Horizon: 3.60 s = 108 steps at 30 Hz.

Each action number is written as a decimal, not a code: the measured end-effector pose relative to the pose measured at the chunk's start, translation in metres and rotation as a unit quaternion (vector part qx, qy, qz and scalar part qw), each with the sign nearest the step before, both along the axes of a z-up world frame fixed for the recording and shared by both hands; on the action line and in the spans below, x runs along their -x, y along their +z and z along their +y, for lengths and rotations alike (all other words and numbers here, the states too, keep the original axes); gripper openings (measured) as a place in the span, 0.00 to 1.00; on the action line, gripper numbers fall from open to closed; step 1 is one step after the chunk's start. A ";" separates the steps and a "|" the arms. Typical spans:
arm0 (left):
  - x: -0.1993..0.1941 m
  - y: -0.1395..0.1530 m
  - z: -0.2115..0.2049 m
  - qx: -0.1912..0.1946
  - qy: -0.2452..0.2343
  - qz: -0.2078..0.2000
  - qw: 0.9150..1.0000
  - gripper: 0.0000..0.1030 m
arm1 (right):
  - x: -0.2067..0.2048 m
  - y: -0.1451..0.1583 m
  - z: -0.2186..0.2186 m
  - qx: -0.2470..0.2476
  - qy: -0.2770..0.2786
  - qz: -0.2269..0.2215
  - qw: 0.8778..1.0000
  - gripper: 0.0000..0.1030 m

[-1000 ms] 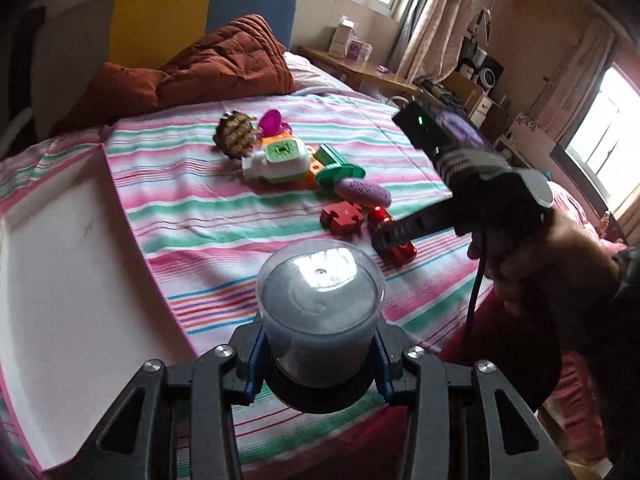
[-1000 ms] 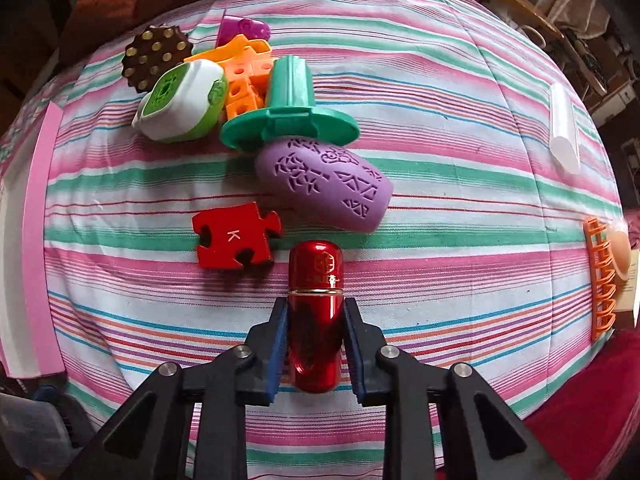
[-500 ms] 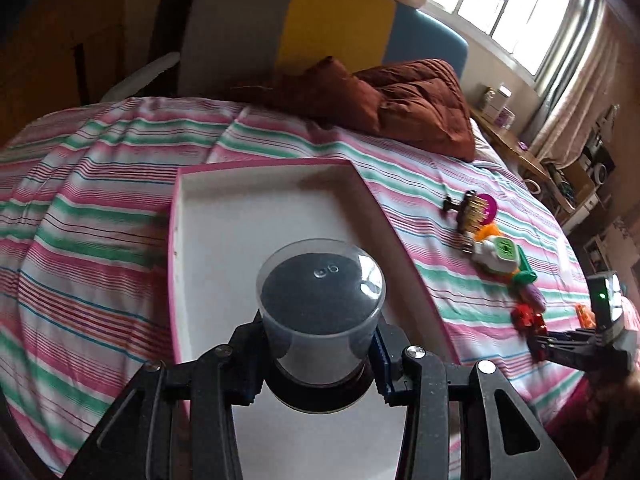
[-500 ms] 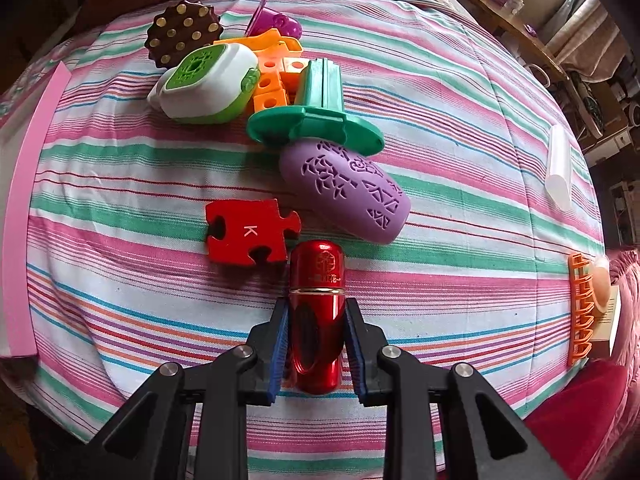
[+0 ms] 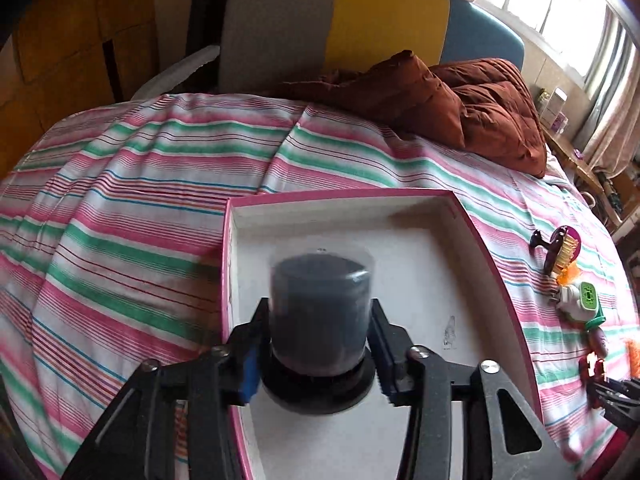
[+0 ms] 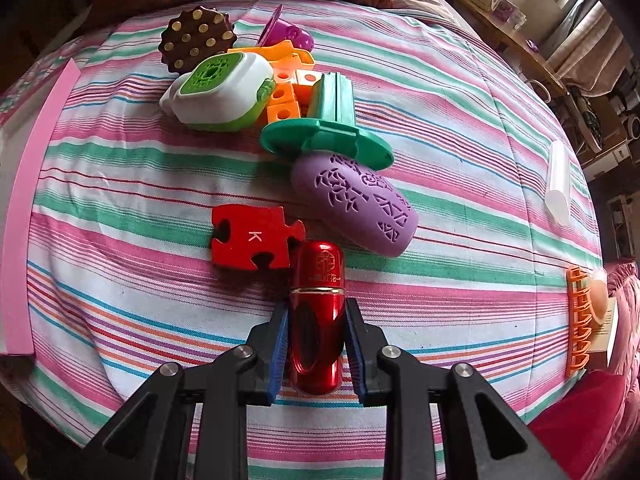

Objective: Organize rigid objects
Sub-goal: 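Carry the cylinder into the white tray and open the left gripper while the right grasps the red tube, then carry the red tube into the tray beside the cylinder and open the right gripper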

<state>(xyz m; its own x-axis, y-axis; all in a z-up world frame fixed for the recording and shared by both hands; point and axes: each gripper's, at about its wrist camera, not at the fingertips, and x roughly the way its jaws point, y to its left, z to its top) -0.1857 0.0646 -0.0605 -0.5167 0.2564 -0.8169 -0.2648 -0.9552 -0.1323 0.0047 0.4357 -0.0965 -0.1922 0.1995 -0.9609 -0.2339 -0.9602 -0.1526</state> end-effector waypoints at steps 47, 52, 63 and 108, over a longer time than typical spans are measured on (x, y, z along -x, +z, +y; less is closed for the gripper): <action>-0.160 0.033 0.003 0.015 -0.005 0.058 0.998 0.68 | 0.006 0.005 -0.046 0.022 0.039 0.033 0.998 0.25; -0.162 0.035 0.000 0.020 -0.001 0.064 0.998 0.68 | -0.001 0.009 -0.054 0.093 0.027 0.062 0.993 0.25; -0.162 0.032 -0.011 0.025 0.015 0.059 0.998 0.68 | 0.013 0.028 -0.094 0.142 0.054 0.112 0.982 0.25; -0.156 0.022 -0.096 0.021 0.120 0.044 0.992 0.68 | 0.144 0.023 -0.313 0.217 0.188 0.085 0.954 0.25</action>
